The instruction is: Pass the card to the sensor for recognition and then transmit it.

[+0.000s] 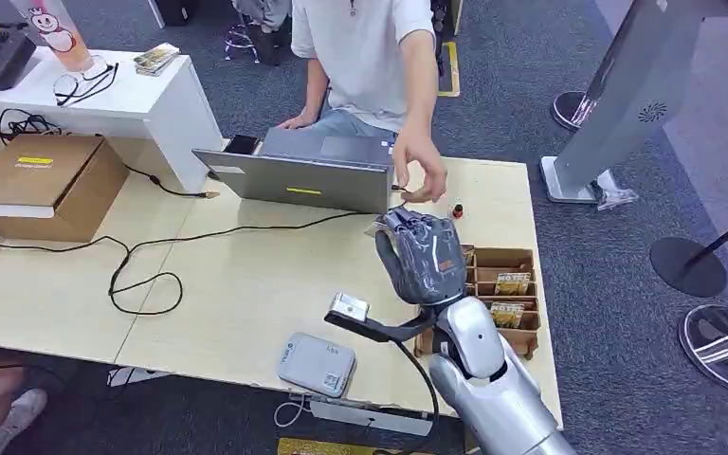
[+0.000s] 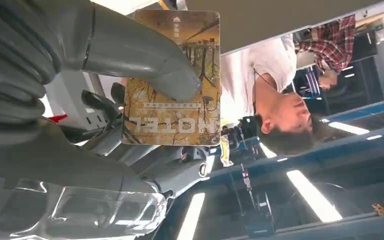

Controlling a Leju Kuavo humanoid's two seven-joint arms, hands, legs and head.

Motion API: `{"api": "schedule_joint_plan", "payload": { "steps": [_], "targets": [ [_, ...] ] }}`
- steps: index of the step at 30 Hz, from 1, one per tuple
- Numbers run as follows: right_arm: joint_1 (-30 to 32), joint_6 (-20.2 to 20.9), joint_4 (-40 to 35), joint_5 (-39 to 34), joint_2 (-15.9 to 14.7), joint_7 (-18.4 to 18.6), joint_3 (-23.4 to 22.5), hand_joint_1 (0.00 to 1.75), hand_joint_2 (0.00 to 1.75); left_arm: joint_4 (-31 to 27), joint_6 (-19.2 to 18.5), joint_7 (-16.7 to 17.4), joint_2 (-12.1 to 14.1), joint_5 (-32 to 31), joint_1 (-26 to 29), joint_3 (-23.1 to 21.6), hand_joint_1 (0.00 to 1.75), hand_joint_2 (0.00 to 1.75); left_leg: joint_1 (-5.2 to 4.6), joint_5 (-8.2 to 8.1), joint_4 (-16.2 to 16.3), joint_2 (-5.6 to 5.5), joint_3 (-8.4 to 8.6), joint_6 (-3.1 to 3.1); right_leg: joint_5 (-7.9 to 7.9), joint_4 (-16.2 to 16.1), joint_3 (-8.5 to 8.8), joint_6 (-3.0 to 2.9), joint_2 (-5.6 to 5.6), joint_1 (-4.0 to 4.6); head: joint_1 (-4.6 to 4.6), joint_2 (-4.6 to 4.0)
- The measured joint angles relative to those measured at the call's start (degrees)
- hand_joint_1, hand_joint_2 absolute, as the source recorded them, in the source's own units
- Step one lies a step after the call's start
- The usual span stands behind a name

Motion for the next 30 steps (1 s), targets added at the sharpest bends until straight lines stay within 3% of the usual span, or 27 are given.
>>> {"api": "schedule_joint_plan", "payload": {
  "steps": [6, 10, 15, 20, 26, 30],
  "targets": [
    [0.0, 0.0, 0.0, -0.28, 0.0, -0.11, 0.0, 1.75, 1.75, 0.0, 0.0, 0.0, 0.0, 0.02, 0.01, -0.02, 0.0, 0.0, 0.0, 0.0, 0.0, 0.0, 0.0, 0.0, 0.0, 0.0, 0.0, 0.0, 0.0, 0.0, 0.02, 0.0],
    [0.0, 1.05, -0.02, -4.51, 0.17, -1.63, 0.0, 1.75, 1.75, 0.0, 0.0, -0.15, 0.0, 0.18, 0.01, -0.02, 0.0, 0.0, 0.0, 0.0, 0.0, 0.0, 0.0, 0.0, 0.0, 0.0, 0.0, 0.0, 0.0, 0.0, 0.0, 0.0],
    [0.24, 5.38, -0.81, -14.48, 0.48, -4.46, 0.0, 1.75, 1.75, 0.0, -0.04, -0.5, 0.0, 0.26, 0.05, -0.04, 0.0, 0.0, 0.0, 0.0, 0.0, 0.0, 0.0, 0.0, 0.0, 0.0, 0.0, 0.0, 0.0, 0.0, 0.02, 0.0],
    [2.03, 9.48, -3.49, -21.88, 0.37, -6.12, -0.02, 1.75, 1.75, 0.0, -2.14, -4.09, 1.96, 0.15, 1.36, -0.13, 0.0, 0.0, 0.01, -0.01, 0.0, 0.04, 0.0, -0.01, -0.01, 0.0, -0.03, 0.0, 0.04, 0.0, 0.0, 0.0],
    [2.83, 11.83, -5.62, -24.42, 0.24, -6.71, -0.02, 1.75, 1.75, 0.0, -2.42, -4.09, 3.13, 0.0, 1.9, -0.28, 0.0, 0.0, 0.01, 0.0, -0.01, 0.03, 0.0, 0.0, -0.01, 0.0, -0.02, -0.01, 0.03, 0.01, 0.02, 0.0],
    [3.54, 18.28, -7.08, -32.25, 0.22, -7.96, -0.02, 1.75, 1.75, 0.0, -2.45, -3.89, 3.15, -0.33, 1.95, -1.07, 0.0, 0.0, 0.0, 0.0, 0.0, 0.02, 0.01, 0.0, 0.01, 0.0, 0.0, 0.02, 0.02, 0.0, 0.02, 0.0]
  ]
}}
